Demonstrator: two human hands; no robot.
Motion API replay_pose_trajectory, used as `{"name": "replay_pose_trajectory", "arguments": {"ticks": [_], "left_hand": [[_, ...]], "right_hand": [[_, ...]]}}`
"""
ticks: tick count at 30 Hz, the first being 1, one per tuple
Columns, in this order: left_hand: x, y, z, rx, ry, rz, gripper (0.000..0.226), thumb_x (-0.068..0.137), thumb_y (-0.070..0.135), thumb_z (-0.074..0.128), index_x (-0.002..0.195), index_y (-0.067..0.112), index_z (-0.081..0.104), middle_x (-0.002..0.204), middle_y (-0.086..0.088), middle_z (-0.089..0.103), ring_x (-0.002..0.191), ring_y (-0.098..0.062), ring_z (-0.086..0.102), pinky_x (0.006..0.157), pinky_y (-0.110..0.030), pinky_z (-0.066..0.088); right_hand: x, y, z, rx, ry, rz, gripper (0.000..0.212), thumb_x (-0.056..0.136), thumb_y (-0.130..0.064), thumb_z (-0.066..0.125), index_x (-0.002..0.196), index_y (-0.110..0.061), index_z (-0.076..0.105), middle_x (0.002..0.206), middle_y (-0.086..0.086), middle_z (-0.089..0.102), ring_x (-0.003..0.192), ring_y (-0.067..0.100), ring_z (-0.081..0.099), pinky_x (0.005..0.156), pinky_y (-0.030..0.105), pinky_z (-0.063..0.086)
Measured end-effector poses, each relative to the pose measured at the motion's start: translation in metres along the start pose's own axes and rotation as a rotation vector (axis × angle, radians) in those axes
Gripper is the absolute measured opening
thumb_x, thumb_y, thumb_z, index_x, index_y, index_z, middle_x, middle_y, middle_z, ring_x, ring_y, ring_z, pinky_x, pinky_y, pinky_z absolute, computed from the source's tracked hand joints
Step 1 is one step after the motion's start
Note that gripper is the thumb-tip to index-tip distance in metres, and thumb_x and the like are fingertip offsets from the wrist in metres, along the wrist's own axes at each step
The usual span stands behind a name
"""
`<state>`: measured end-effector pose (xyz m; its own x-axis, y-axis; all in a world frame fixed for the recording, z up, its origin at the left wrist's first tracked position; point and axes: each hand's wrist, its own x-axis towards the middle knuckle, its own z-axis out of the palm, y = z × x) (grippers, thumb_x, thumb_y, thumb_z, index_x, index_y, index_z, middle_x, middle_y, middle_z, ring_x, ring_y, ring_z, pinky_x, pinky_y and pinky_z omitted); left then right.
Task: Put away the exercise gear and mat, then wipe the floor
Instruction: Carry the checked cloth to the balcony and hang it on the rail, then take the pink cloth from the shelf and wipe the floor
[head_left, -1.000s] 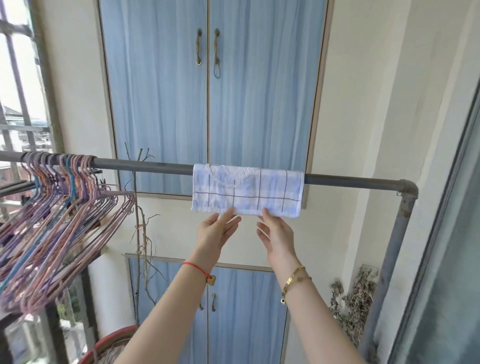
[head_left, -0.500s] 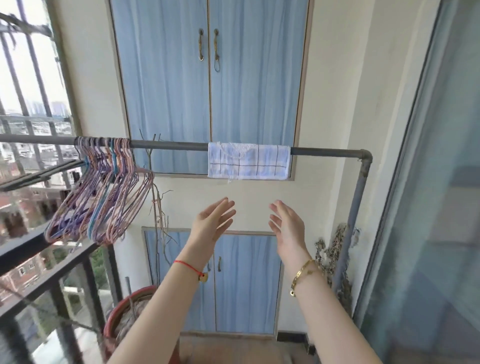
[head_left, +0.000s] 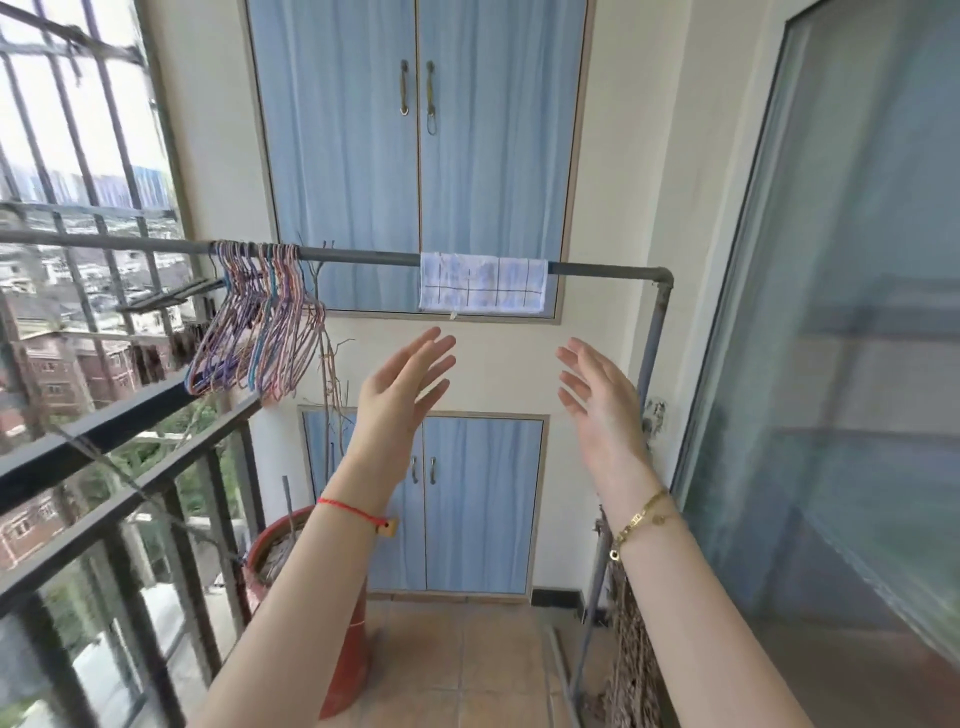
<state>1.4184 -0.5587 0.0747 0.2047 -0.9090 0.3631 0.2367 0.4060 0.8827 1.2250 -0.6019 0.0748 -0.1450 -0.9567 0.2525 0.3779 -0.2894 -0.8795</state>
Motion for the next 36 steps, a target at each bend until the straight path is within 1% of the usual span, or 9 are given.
{"name": "replay_pose_trajectory", "arguments": {"ticks": [4,7,13,17,20,25,29,32,36], "left_hand": [[-0.052,0.016,0.007,-0.015,-0.003,0.039,0.034,0.103,0.024,0.054,0.136,0.018,0.061,0.128,0.005,0.071,0.123,-0.013,0.064,0.111,-0.037,0.046],[-0.100,0.026,0.016,-0.016,-0.006,0.046,0.034,0.103,0.023,0.054,0.137,0.019,0.060,0.129,0.005,0.070,0.124,-0.012,0.064,0.111,-0.037,0.045],[-0.209,0.046,0.031,0.028,0.020,-0.003,0.033,0.102,0.024,0.055,0.134,0.021,0.062,0.127,0.007,0.071,0.123,-0.012,0.063,0.111,-0.037,0.045],[-0.274,0.062,0.027,0.040,0.026,-0.019,0.027,0.103,0.023,0.054,0.127,0.025,0.065,0.128,0.006,0.070,0.124,-0.013,0.063,0.112,-0.039,0.044],[-0.313,0.074,0.025,0.037,0.039,-0.026,0.027,0.103,0.024,0.054,0.128,0.025,0.064,0.129,0.006,0.070,0.125,-0.013,0.063,0.111,-0.038,0.045],[-0.362,0.082,0.032,0.028,0.017,-0.060,0.027,0.103,0.025,0.055,0.129,0.025,0.064,0.130,0.006,0.069,0.124,-0.011,0.063,0.110,-0.036,0.045],[-0.388,0.079,0.039,0.006,-0.060,-0.103,0.031,0.102,0.026,0.056,0.132,0.023,0.062,0.131,0.005,0.069,0.125,-0.012,0.062,0.109,-0.035,0.045],[-0.405,0.074,0.044,-0.014,-0.131,-0.149,0.032,0.102,0.025,0.056,0.133,0.021,0.061,0.130,0.005,0.069,0.124,-0.011,0.063,0.109,-0.035,0.046],[-0.426,0.064,0.049,-0.044,-0.215,-0.252,0.031,0.102,0.024,0.056,0.132,0.020,0.062,0.128,0.006,0.071,0.123,-0.011,0.064,0.110,-0.036,0.046]], "right_hand": [[-0.051,-0.026,-0.019,-0.007,-0.019,-0.039,0.023,0.099,-0.031,0.055,0.115,-0.021,0.068,0.112,-0.005,0.072,0.103,0.012,0.062,0.086,0.025,0.048],[-0.093,-0.042,-0.040,-0.020,-0.026,-0.048,0.026,0.100,-0.029,0.055,0.119,-0.019,0.068,0.117,-0.001,0.071,0.104,0.012,0.061,0.091,0.027,0.049],[-0.179,-0.066,-0.078,-0.030,-0.052,-0.012,0.018,0.100,-0.027,0.054,0.108,-0.025,0.069,0.113,-0.002,0.069,0.099,0.011,0.060,0.088,0.026,0.046],[-0.243,-0.077,-0.094,-0.017,-0.049,0.009,0.020,0.100,-0.027,0.055,0.112,-0.023,0.069,0.111,-0.003,0.071,0.102,0.011,0.061,0.090,0.026,0.048],[-0.290,-0.083,-0.104,-0.013,-0.048,0.024,0.023,0.099,-0.027,0.056,0.116,-0.020,0.069,0.113,-0.001,0.072,0.103,0.012,0.060,0.091,0.027,0.048],[-0.354,-0.098,-0.114,-0.013,-0.019,0.043,0.019,0.100,-0.027,0.054,0.111,-0.023,0.069,0.114,-0.001,0.071,0.105,0.012,0.061,0.096,0.029,0.048],[-0.397,-0.102,-0.125,-0.030,0.066,0.036,0.027,0.101,-0.024,0.052,0.122,-0.015,0.066,0.119,0.004,0.069,0.103,0.012,0.060,0.093,0.028,0.049],[-0.428,-0.104,-0.134,-0.037,0.162,0.013,0.027,0.101,-0.023,0.052,0.123,-0.014,0.066,0.116,0.003,0.070,0.100,0.011,0.060,0.093,0.026,0.049],[-0.473,-0.102,-0.149,-0.102,0.284,0.004,0.029,0.101,-0.025,0.052,0.125,-0.014,0.065,0.120,0.002,0.071,0.104,0.012,0.061,0.095,0.027,0.051]]}}
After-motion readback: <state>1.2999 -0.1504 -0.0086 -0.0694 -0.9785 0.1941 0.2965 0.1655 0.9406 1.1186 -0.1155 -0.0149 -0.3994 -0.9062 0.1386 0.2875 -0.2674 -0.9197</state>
